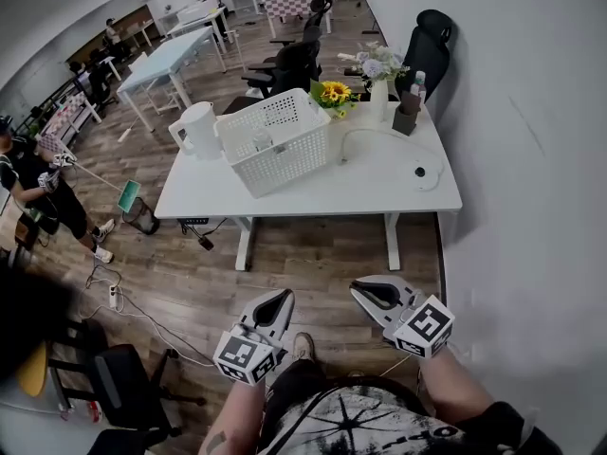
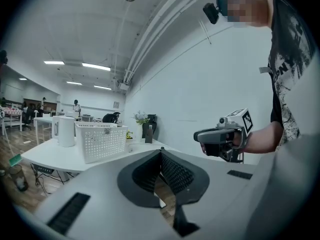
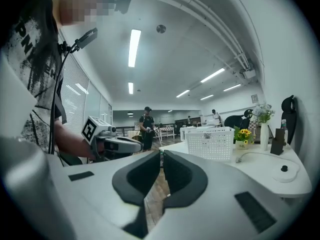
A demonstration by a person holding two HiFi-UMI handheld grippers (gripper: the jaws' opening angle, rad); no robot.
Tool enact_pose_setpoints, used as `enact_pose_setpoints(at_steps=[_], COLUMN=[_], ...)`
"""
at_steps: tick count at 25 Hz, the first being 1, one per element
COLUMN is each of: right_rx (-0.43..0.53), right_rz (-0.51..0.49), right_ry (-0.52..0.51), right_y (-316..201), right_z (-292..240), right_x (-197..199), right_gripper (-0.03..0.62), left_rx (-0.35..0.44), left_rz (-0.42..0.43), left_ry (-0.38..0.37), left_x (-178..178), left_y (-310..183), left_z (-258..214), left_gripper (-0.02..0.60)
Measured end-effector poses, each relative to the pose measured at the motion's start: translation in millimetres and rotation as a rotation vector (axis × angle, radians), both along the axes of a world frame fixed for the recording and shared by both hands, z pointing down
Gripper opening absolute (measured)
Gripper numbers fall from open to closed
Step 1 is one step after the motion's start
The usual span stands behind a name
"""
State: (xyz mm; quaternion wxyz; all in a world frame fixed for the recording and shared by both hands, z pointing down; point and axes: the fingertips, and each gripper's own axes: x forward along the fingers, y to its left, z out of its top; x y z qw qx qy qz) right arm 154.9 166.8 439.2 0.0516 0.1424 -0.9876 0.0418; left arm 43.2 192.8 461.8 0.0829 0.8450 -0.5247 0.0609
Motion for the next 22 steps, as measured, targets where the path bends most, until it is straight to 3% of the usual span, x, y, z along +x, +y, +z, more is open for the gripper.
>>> enact_pose_setpoints(at_steps=[16,22], right_rx=[0.049,0.039], right_rz=[0.127,0.164], right_ry=[0.055,0.083], right_y=[-78.5,-104.1], right_z=[-7.2,0.6], right_x=[-129.2,-167.1], right_gripper=[0.023,0.023], left_rx=[0.03,0.03], left_rz=[0.151,0.169], left_ry=[0.002,0.073], left_x=[-115.8,-158.3], left_y=[-93.3,-122.0], left_z=[1.5,0.2], left_gripper=[0.011,0.011])
